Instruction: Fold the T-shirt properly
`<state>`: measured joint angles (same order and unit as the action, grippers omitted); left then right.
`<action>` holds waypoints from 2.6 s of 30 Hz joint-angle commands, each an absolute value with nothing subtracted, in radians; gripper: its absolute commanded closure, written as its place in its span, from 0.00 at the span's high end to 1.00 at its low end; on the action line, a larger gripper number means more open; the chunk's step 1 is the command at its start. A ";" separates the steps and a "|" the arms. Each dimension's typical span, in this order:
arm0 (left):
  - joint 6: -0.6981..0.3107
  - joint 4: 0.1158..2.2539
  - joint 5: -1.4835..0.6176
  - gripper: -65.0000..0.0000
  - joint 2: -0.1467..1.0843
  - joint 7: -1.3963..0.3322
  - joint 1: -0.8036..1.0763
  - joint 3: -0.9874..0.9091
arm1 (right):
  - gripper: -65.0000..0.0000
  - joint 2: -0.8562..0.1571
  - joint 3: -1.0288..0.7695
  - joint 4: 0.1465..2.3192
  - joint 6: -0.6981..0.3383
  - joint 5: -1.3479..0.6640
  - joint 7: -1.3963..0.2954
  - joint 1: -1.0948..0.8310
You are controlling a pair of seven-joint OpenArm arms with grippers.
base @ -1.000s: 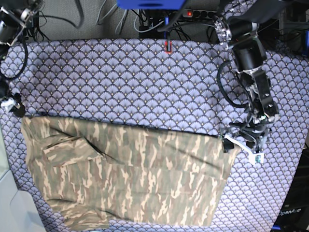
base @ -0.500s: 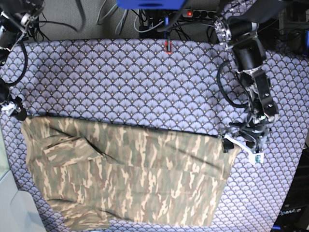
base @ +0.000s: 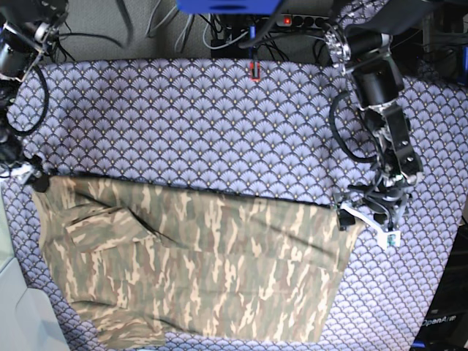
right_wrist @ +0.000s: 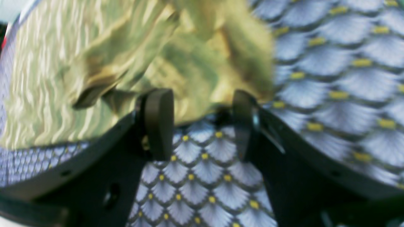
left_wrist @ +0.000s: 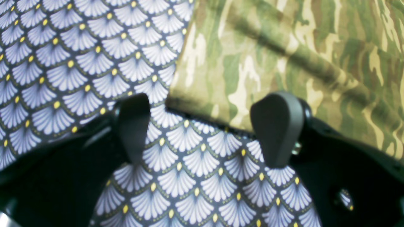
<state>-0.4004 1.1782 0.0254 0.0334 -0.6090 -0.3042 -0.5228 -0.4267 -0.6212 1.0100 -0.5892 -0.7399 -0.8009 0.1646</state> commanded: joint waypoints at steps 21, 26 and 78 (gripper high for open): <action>-0.404 1.202 0.013 0.79 0.038 -0.590 -0.331 -0.522 | 0.48 -0.479 -0.608 0.931 -0.509 -0.760 -0.699 0.180; -0.404 1.202 0.013 0.79 0.038 -0.590 -0.331 -0.519 | 0.48 -0.483 -0.561 0.918 -0.509 -0.760 -0.659 0.180; -0.397 1.148 0.012 0.79 -0.016 -0.579 -0.366 -0.536 | 0.01 -0.460 -0.483 0.826 -0.509 -0.760 -0.611 0.236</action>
